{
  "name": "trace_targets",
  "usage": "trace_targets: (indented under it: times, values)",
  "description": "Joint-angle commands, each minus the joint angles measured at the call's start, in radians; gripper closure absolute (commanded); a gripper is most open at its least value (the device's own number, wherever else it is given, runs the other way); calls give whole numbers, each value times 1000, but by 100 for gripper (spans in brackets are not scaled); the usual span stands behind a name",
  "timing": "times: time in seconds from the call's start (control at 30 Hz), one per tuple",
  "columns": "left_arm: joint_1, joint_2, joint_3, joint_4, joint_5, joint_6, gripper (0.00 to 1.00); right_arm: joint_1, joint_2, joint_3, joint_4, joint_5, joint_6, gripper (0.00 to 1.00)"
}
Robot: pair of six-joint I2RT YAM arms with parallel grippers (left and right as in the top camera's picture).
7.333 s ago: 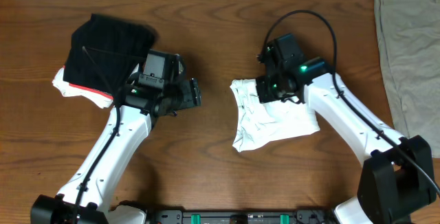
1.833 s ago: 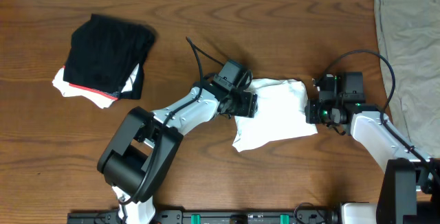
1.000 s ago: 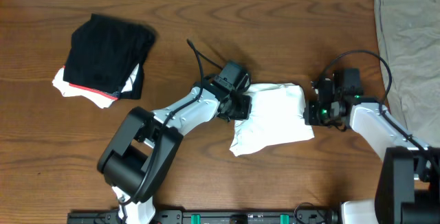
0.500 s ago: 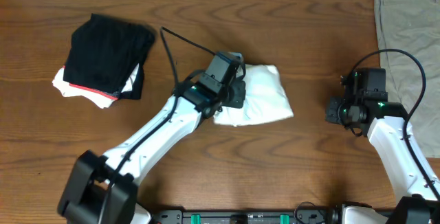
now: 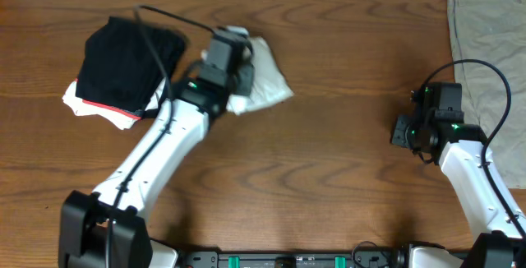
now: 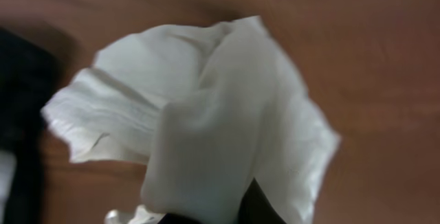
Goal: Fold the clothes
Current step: 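Carry the white bundle leftward with the left gripper onto the black stack, then lower the white bundle onto the black stack and press with left gripper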
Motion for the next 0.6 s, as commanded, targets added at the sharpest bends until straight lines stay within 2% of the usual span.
trace_targets:
  times: [0.0,0.1,0.2,0.37,0.57]
  values:
    - [74,-31,98,10,-35,49,94,-6,4,-31,24,25,9,56]
    - [143,-31,144,17,-35,44,94,-6,4,-45,47,25,9,50]
    - [226,-31,154,60,-35,26,94,-6,4,-45,48,25,9,49]
    - [404,-11,154,79,-34,-125,94,-6,4,-45,48,25,9,47]
    - [582,44,151,67,43,-137,94,-6,4,-45,52,24,9,47]
